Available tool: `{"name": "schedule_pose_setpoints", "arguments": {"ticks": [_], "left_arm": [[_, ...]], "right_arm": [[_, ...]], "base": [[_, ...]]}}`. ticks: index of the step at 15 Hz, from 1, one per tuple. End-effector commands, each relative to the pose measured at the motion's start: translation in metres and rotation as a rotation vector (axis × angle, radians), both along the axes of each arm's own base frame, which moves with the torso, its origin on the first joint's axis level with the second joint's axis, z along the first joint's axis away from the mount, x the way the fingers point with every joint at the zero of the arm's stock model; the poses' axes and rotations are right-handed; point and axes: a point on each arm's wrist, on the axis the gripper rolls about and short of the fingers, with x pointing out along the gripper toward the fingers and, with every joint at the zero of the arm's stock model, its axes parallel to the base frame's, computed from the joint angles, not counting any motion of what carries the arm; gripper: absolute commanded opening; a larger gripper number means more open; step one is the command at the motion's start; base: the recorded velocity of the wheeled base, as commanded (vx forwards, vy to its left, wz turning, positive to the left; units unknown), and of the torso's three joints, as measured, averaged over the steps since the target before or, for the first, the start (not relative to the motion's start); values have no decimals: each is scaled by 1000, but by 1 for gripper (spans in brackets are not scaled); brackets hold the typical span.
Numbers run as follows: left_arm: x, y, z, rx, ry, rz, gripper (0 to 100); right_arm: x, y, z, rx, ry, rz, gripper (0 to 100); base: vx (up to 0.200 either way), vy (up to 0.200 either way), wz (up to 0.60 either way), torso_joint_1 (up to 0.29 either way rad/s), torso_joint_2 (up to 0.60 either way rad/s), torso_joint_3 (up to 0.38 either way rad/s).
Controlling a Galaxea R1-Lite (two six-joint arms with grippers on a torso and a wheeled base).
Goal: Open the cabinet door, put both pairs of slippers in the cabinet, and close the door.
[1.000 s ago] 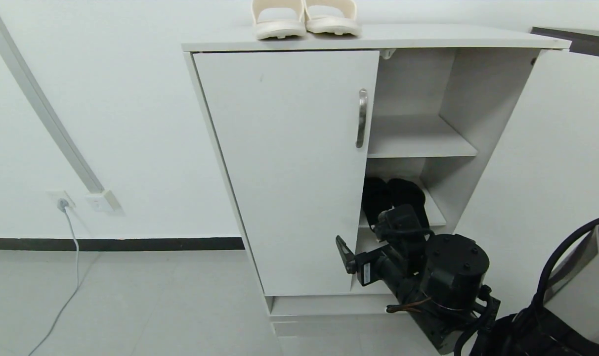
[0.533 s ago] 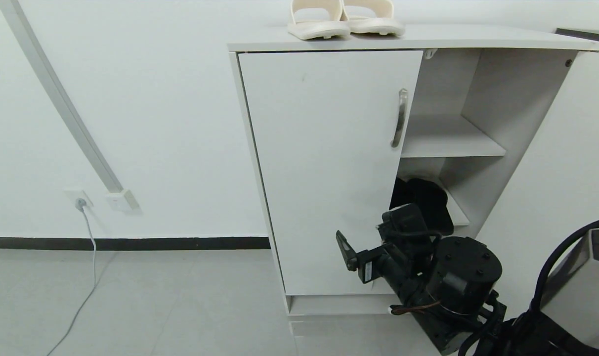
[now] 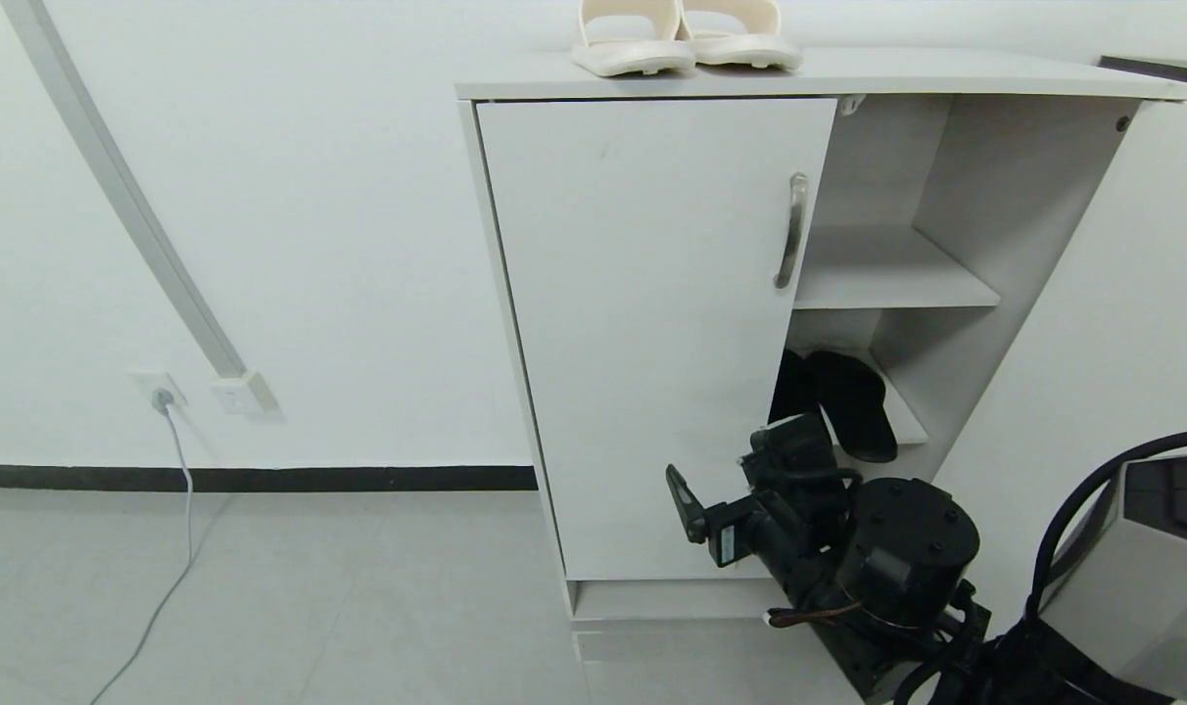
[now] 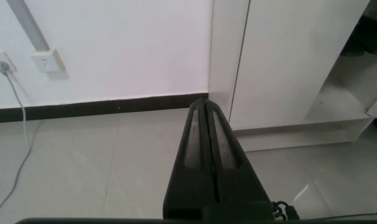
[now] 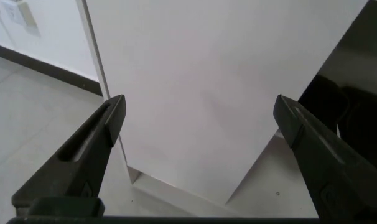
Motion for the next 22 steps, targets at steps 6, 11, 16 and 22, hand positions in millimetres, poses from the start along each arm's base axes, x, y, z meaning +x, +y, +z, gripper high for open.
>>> {"name": "schedule_pose_setpoints", "arguments": {"ticks": [6, 11, 16, 22], "left_arm": [[0, 0, 0, 0, 2, 0, 0], [0, 0, 0, 0, 2, 0, 0], [0, 0, 0, 0, 2, 0, 0], [0, 0, 0, 0, 2, 0, 0]], "right_arm": [[1, 1, -3, -8, 6, -3, 100], [2, 2, -4, -9, 7, -3, 100], [3, 2, -4, -9, 7, -3, 100], [3, 2, -4, -8, 6, -5, 100]], "base": [[0, 0, 0, 0, -70, -82], [0, 0, 0, 35, -386, -360], [0, 0, 0, 120, -468, -345], [0, 0, 0, 157, -483, -321]]}}
